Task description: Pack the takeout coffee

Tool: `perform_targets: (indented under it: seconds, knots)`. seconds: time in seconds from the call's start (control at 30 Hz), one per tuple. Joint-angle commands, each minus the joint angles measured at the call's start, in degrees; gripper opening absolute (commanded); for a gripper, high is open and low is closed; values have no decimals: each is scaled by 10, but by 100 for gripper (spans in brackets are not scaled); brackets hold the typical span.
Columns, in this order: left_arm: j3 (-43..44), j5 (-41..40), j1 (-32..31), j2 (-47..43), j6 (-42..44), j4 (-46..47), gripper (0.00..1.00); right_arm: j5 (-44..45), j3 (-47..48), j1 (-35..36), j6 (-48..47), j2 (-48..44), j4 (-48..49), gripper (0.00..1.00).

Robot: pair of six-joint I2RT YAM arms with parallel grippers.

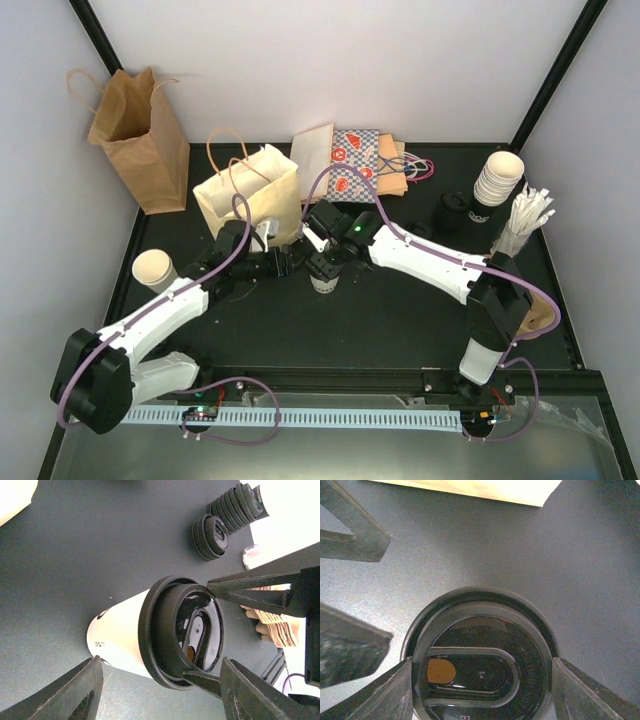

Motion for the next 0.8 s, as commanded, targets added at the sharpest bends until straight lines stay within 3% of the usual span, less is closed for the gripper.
perform_targets:
  seconds: [0.0, 0.33, 0.77]
  knots:
    - [12, 15, 5, 20, 8, 29, 65, -14, 1, 4, 3, 8, -49, 69]
    - [26, 17, 6, 43, 12, 29, 60, -82, -2, 7, -4, 5, -63, 69]
    - [0, 22, 5, -19, 0, 7, 58, -56, -38, 54, 30, -13, -85, 69]
